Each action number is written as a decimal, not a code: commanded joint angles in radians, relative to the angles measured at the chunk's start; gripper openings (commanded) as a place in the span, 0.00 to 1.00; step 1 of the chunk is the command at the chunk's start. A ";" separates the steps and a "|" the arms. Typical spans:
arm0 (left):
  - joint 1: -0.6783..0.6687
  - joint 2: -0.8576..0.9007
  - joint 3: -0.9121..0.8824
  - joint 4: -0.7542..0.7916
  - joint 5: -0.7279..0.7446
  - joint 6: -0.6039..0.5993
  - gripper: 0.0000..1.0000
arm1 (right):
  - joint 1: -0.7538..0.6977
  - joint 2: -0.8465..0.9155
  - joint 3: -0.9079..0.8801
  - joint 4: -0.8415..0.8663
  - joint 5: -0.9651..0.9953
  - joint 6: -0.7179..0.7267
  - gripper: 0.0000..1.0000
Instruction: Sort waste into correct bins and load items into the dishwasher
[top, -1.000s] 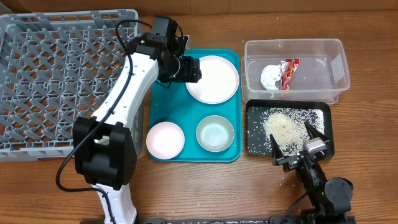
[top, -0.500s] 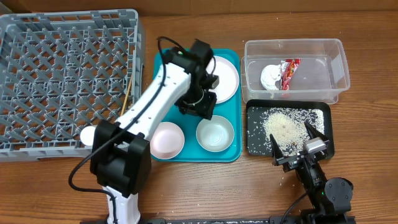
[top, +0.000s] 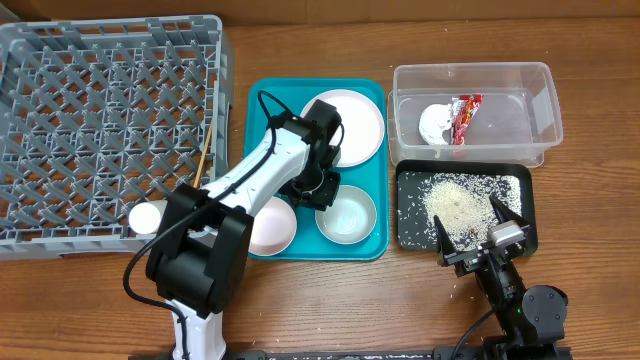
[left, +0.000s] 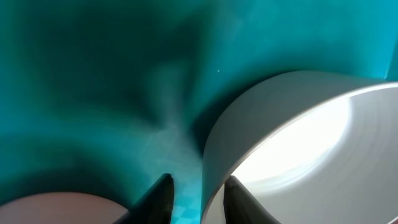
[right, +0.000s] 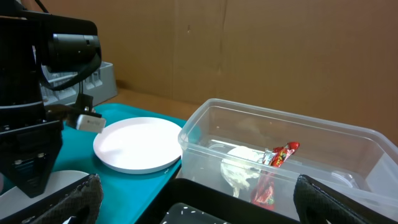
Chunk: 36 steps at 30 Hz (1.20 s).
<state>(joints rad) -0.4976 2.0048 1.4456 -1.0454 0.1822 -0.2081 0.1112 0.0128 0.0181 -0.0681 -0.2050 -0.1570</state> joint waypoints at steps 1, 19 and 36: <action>-0.010 -0.020 -0.016 0.006 -0.035 -0.019 0.04 | 0.002 -0.010 -0.010 0.006 0.002 0.003 0.99; -0.035 -0.022 -0.011 0.027 -0.031 -0.010 0.04 | 0.002 -0.010 -0.010 0.006 0.002 0.003 1.00; 0.143 -0.135 0.629 -0.645 -0.995 -0.224 0.04 | 0.002 -0.010 -0.010 0.006 0.002 0.003 1.00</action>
<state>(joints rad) -0.3634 1.8847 2.0674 -1.6859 -0.4763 -0.3439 0.1112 0.0128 0.0181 -0.0681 -0.2054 -0.1577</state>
